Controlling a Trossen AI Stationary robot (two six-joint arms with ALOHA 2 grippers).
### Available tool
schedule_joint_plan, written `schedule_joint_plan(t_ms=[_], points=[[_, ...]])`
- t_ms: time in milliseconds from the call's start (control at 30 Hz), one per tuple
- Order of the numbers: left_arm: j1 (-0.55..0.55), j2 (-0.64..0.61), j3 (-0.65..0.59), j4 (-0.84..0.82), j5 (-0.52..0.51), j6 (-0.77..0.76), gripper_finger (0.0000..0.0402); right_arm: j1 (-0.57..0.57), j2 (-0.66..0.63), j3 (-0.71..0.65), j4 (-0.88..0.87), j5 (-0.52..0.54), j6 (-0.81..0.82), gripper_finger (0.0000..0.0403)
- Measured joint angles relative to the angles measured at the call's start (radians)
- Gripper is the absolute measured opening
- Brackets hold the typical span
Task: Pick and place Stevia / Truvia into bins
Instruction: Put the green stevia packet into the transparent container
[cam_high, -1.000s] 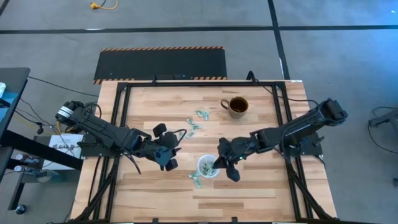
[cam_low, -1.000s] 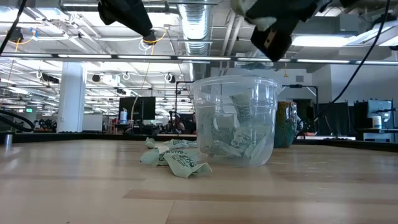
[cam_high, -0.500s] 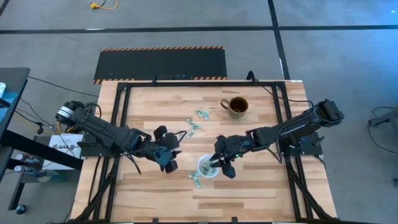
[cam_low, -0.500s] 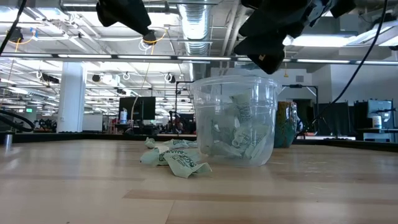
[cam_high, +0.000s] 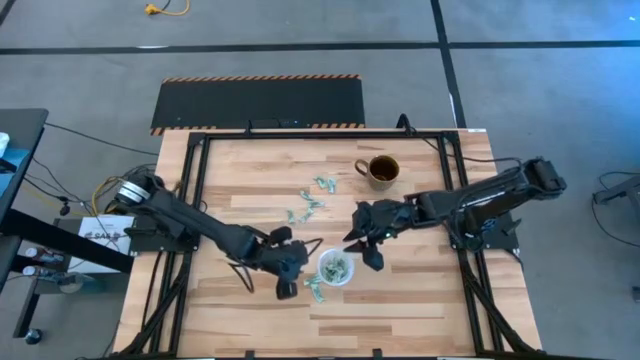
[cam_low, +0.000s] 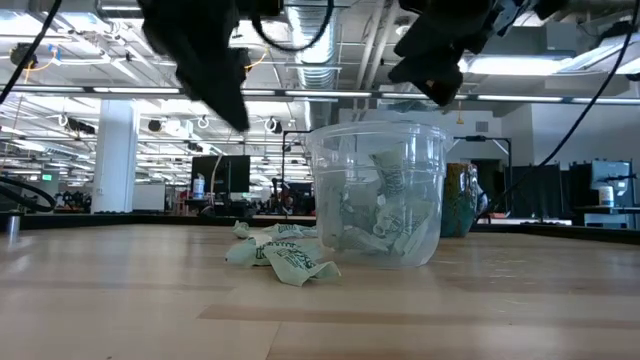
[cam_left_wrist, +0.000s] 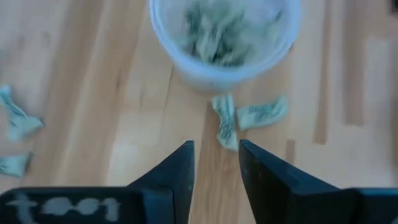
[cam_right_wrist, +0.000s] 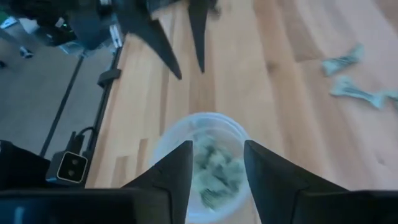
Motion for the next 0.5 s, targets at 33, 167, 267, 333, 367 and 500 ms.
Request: schedule_joint_plan(t_ms=[33, 167, 267, 333, 367, 500], points=[[0.000, 0.016, 0.000, -0.007, 0.002, -0.003, 0.0124, -0.007, -0.021, 0.000, -0.025, 0.002, 0.000, 0.0132], [0.000, 0.053, 0.000, -0.026, 0.025, -0.035, 0.0157, -0.016, -0.092, 0.000, -0.107, 0.041, -0.005, 0.0121], [0.000, 0.072, 0.000, 0.000, 0.038, -0.064, 0.0186, -0.014, -0.126, 0.000, -0.136, 0.080, -0.018, 0.0117], [-0.003, 0.087, 0.000, 0.017, 0.049, -0.067, 0.0206, -0.014, -0.142, 0.000, -0.166, 0.092, -0.021, 0.0116], [-0.004, 0.091, 0.000, 0.017, 0.066, -0.067, 0.0216, -0.014, -0.147, 0.000, -0.169, 0.100, -0.022, 0.0116], [-0.015, 0.111, 0.000, 0.071, 0.114, -0.035, 0.0253, -0.013, -0.159, 0.000, -0.210, 0.109, -0.020, 0.0116]])
